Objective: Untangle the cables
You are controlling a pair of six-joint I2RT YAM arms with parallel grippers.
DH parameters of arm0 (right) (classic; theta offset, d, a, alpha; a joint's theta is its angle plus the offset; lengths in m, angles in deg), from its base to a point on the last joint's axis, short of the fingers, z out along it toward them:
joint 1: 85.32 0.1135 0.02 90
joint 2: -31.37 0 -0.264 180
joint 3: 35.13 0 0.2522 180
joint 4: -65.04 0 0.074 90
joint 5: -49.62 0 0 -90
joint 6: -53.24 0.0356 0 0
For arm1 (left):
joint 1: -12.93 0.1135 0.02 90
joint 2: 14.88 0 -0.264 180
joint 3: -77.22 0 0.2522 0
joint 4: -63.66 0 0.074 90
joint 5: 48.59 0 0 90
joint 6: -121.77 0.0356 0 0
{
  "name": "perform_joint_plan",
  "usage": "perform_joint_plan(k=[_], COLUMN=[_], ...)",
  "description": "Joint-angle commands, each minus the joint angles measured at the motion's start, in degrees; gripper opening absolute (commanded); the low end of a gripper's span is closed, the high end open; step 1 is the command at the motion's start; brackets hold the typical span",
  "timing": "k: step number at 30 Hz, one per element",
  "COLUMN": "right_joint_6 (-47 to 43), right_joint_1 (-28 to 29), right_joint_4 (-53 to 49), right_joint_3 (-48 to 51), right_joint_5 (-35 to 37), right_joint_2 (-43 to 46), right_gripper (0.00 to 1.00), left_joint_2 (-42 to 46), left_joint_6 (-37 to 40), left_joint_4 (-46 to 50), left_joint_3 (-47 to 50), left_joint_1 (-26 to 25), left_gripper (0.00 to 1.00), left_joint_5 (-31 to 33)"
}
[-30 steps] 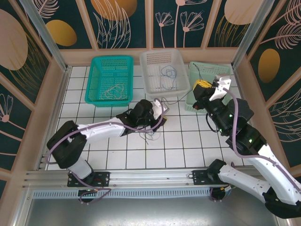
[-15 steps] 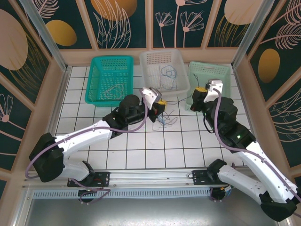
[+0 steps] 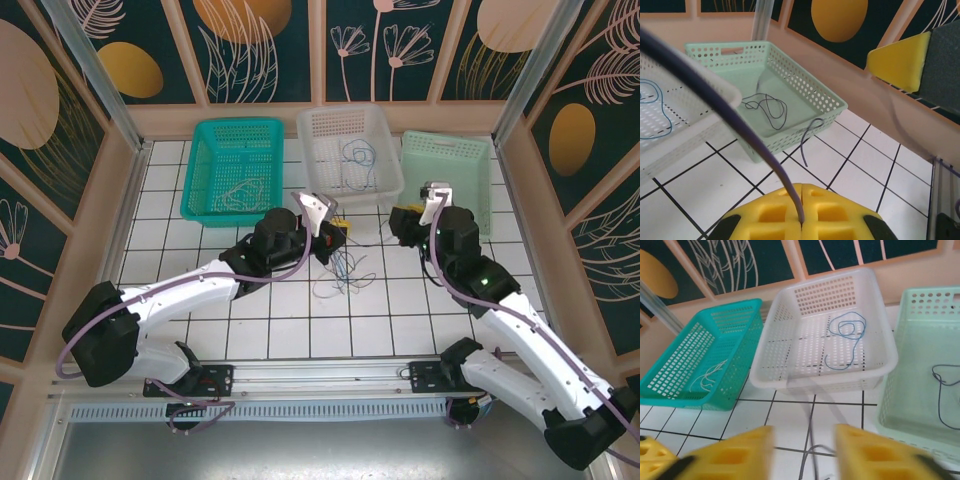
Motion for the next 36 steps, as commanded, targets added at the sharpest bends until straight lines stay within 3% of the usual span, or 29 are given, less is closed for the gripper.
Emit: perform_joint_plan(k=[1,8,15,18,22,25,30,36], right_joint_6=[1.62,-0.54,-1.69,-1.42,-0.63,0.25,0.85,1.05], right_joint_1=[-2.31,-2.83,-2.22,1.17,8.50,9.83,10.90,17.09], right_joint_4=[-2.05,-1.85,-2.54,-0.50,2.69,4.16,9.77,16.21], right_joint_3=[-0.47,1.33,4.08,6.52,10.14,12.02,14.78,17.41], right_joint_5=[-1.85,-5.03,-12.81,-16.60,-12.96,-10.07,-13.52,-10.54], right_joint_2=[-1.91,2.10,6.51,6.70,6.91,7.30,6.87,5.21], right_gripper=[0.67,0.70,0.59,0.56,0.57,0.59,0.60,0.60], left_joint_2=[-0.91,-2.82,-3.81,-4.77,-5.73,-5.61,-6.22,-8.25], left_joint_6=[-4.03,-9.54,-14.15,-14.33,-14.52,-13.88,-13.72,-15.64], left_joint_4=[-1.01,4.22,7.54,9.76,11.73,12.71,14.21,15.13], left_joint_3=[-1.34,-4.64,-7.49,-8.97,-10.32,-11.66,-14.01,-15.84], left_joint_1=[0.01,1.27,2.73,2.72,2.73,2.67,2.72,2.72], left_gripper=[0.00,0.00,0.00,0.00,0.00,0.00,0.00,0.00], left_joint_5=[1.71,3.27,3.99,4.77,5.42,6.44,7.23,6.58])
